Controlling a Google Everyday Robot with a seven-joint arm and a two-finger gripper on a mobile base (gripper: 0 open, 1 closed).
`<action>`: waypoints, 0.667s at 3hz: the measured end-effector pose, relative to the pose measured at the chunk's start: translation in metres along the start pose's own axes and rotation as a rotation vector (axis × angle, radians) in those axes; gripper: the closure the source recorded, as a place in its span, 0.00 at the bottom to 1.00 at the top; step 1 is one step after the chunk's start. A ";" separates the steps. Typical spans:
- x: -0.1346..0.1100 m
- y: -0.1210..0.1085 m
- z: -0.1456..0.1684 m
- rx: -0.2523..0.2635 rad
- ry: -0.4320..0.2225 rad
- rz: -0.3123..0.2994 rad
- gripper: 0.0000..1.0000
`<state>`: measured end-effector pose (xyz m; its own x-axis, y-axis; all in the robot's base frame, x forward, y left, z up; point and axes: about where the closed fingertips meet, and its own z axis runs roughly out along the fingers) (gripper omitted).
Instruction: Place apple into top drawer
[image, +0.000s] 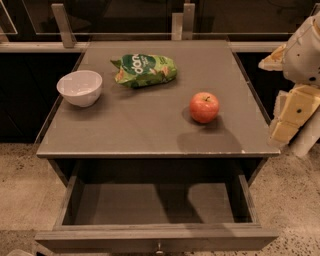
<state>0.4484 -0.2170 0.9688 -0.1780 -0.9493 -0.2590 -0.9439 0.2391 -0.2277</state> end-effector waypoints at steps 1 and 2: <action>-0.016 -0.022 0.016 -0.072 -0.146 -0.080 0.00; -0.045 -0.046 0.024 -0.105 -0.280 -0.157 0.00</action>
Offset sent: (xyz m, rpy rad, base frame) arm 0.0885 0.0603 0.0082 0.3728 -0.0007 0.3779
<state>0.5067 -0.1805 0.9687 0.0416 -0.8765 -0.4796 -0.9798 0.0582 -0.1914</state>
